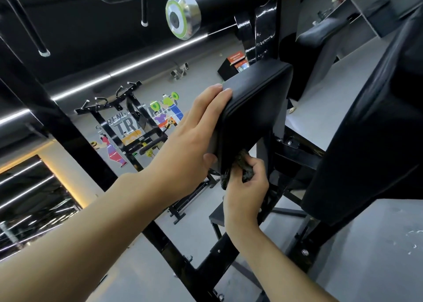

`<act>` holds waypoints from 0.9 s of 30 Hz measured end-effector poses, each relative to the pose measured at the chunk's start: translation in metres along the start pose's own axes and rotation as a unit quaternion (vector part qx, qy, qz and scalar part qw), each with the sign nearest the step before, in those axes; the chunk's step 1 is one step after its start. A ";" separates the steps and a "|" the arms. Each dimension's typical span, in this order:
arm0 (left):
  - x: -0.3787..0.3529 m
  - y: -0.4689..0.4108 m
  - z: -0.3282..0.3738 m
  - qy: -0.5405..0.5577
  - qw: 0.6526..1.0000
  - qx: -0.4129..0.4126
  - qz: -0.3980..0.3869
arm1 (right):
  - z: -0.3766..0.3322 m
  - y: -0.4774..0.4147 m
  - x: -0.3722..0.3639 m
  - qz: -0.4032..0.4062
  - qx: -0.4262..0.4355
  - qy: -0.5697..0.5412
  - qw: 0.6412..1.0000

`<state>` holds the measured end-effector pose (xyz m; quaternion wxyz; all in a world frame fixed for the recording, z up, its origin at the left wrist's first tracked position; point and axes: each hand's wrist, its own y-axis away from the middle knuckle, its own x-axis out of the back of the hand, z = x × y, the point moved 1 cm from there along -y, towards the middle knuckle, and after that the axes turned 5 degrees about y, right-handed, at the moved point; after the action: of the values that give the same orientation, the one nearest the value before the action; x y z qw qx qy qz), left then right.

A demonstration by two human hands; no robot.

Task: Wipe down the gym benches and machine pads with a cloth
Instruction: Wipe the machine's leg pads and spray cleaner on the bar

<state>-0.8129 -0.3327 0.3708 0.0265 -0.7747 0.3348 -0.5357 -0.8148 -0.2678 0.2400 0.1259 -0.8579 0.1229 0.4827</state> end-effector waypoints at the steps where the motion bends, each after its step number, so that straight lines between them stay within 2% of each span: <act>1: 0.000 0.000 0.000 0.002 1.000 0.000 -0.002 | 0.000 -0.003 0.000 0.005 0.003 -0.001 1.000; 5: 0.000 0.000 0.001 -0.003 1.000 -0.003 -0.002 | 0.003 -0.027 -0.004 0.023 0.004 -0.030 0.999; 9: -0.001 0.000 0.002 -0.003 1.000 0.004 -0.005 | 0.011 -0.113 -0.010 0.107 -0.050 -0.048 0.992; 11: -0.001 -0.001 0.002 -0.006 1.000 0.001 -0.007 | 0.007 -0.138 -0.008 0.127 -0.058 -0.018 0.990; 14: -0.002 -0.002 0.003 -0.013 1.000 0.007 -0.006 | -0.017 -0.110 -0.005 0.106 -0.047 -0.013 0.993; 19: -0.001 -0.001 0.004 -0.026 1.000 0.009 -0.002 | -0.034 0.016 -0.003 0.011 -0.013 -0.057 0.998; 21: 0.000 0.000 0.003 -0.029 0.999 0.012 -0.008 | -0.036 0.037 -0.005 -0.007 0.001 -0.077 0.997; 23: 0.001 0.001 0.005 -0.030 0.999 0.015 -0.019 | -0.033 0.027 -0.007 0.002 0.003 -0.070 0.998; 27: 0.002 0.001 0.006 -0.022 1.000 0.013 -0.019 | -0.034 -0.024 -0.012 0.067 0.039 -0.039 0.996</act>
<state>-0.8079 -0.3363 0.3694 0.0330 -0.7921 0.3123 -0.5235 -0.7858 -0.2557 0.2701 0.1314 -0.8229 0.1939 0.5176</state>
